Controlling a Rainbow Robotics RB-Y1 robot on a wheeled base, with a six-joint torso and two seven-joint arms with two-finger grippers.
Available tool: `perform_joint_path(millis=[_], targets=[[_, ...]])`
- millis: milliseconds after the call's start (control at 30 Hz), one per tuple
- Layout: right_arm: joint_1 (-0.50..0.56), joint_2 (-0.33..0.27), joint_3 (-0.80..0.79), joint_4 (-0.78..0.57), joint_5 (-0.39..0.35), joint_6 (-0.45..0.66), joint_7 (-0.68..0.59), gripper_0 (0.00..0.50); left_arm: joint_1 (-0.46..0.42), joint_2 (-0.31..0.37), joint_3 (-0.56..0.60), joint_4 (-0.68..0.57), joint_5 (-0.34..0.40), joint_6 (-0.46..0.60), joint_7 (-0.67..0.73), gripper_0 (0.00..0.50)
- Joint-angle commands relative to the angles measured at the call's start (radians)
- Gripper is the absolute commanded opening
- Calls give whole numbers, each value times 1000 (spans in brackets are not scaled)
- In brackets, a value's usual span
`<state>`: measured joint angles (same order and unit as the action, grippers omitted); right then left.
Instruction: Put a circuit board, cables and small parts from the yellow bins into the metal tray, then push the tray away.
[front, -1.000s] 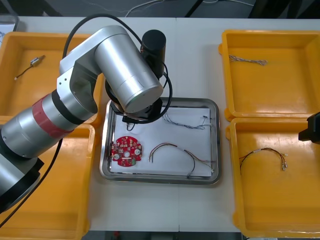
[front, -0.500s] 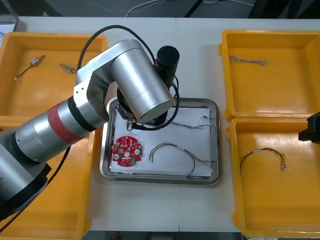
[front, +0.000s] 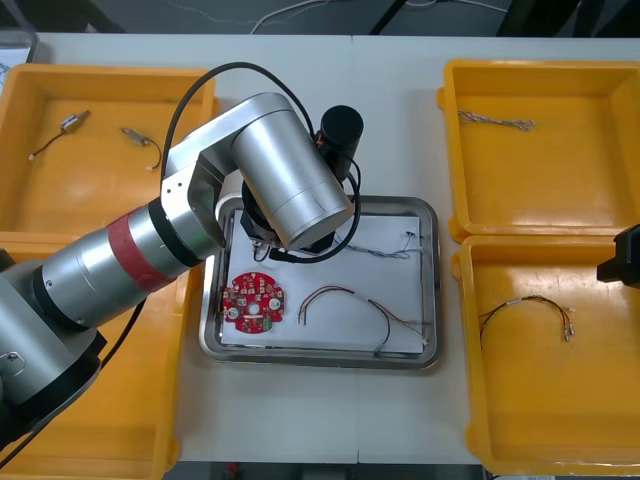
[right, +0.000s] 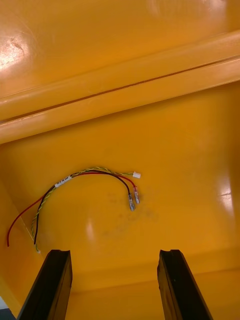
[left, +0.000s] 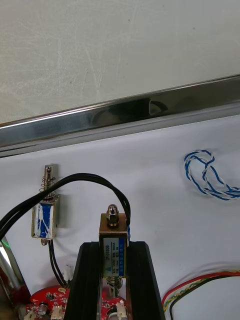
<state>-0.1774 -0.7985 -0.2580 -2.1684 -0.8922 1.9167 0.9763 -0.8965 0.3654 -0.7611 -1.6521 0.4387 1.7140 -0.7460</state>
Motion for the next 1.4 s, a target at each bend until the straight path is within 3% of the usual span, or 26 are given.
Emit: perform_joint_path(millis=[33, 567, 1400], targets=[[12, -10, -13, -28, -7, 3, 25, 500, -25, -26, -15, 6, -17, -25, 13, 0], [12, -10, -13, -28, -7, 3, 25, 500, 51, -2, -17, 5, -75, -103, -32, 0], [12, -10, -13, -28, -7, 3, 25, 500, 82, 3, -29, -14, -87, -83, -64, 0]])
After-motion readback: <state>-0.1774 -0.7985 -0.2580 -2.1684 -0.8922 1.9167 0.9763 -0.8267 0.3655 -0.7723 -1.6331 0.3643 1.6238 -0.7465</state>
